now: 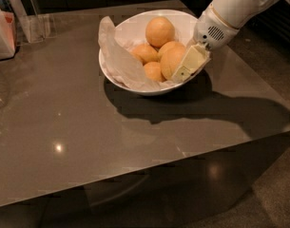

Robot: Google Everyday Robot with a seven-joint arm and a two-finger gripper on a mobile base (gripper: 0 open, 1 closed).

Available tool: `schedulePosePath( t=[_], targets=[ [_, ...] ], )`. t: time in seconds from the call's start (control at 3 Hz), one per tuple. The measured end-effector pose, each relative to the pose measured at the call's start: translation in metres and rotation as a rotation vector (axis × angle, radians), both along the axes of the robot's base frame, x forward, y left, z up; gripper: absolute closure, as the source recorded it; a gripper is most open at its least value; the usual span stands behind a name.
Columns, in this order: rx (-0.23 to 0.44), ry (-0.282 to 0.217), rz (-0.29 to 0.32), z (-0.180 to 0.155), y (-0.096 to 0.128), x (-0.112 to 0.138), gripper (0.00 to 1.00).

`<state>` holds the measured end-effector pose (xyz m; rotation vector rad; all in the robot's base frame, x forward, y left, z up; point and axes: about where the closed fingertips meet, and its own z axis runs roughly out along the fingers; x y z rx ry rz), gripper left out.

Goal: Pick orange from white bowl

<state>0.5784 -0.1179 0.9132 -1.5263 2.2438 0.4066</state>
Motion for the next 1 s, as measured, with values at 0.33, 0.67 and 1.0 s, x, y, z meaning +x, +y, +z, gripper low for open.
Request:
schedulePosePath(
  t=[0.33,0.67,1.0],
  targets=[
    [-0.005,0.007,0.004,-0.002,0.003,0.002,1.00],
    [0.000,-0.032,0.019,0.004,0.009,-0.001,1.00],
    [0.033,-0.123,0.024,0.026,0.006,-0.013,1.00]
  ],
)
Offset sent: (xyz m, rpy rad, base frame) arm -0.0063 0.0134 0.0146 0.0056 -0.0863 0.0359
